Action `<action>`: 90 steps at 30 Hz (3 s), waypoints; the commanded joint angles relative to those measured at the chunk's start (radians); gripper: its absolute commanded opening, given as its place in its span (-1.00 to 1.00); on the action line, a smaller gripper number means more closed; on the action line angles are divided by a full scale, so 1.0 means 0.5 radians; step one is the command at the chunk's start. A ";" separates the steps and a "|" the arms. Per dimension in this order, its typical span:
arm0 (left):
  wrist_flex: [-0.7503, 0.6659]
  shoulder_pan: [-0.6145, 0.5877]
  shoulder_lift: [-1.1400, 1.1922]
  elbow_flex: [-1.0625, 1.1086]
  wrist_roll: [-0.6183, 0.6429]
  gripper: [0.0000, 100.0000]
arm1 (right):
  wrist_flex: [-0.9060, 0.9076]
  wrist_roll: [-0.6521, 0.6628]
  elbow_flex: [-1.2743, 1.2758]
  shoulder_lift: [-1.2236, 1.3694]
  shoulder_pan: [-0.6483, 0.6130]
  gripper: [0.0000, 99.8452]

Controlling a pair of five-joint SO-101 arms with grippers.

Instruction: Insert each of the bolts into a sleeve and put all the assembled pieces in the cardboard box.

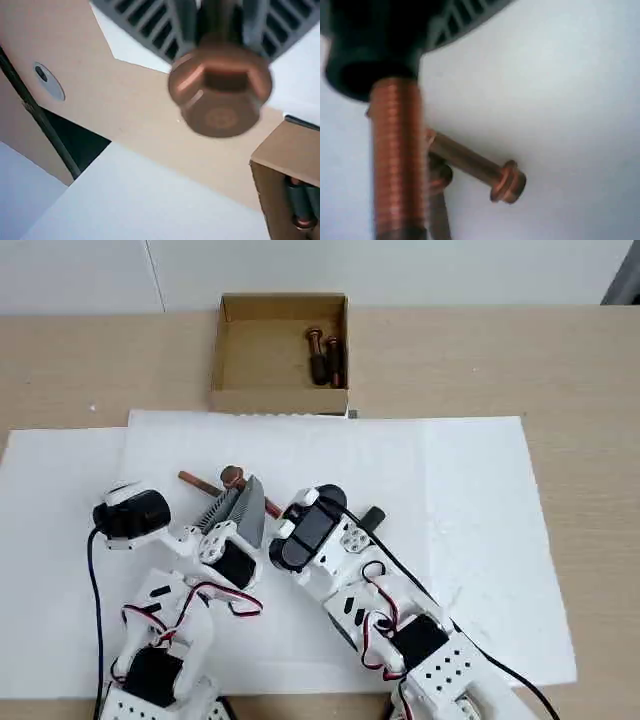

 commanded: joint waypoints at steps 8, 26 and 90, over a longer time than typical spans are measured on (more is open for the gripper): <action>-0.110 0.018 -0.015 0.005 0.003 -0.99 | -0.054 0.141 -0.018 -0.023 -0.084 -1.00; 0.325 0.353 -0.015 0.002 -0.006 -0.99 | -0.176 0.144 -0.018 -0.020 -0.084 -1.00; 0.690 -0.727 -0.012 0.072 -1.494 -0.99 | 0.753 -0.562 -1.608 0.987 0.658 -1.00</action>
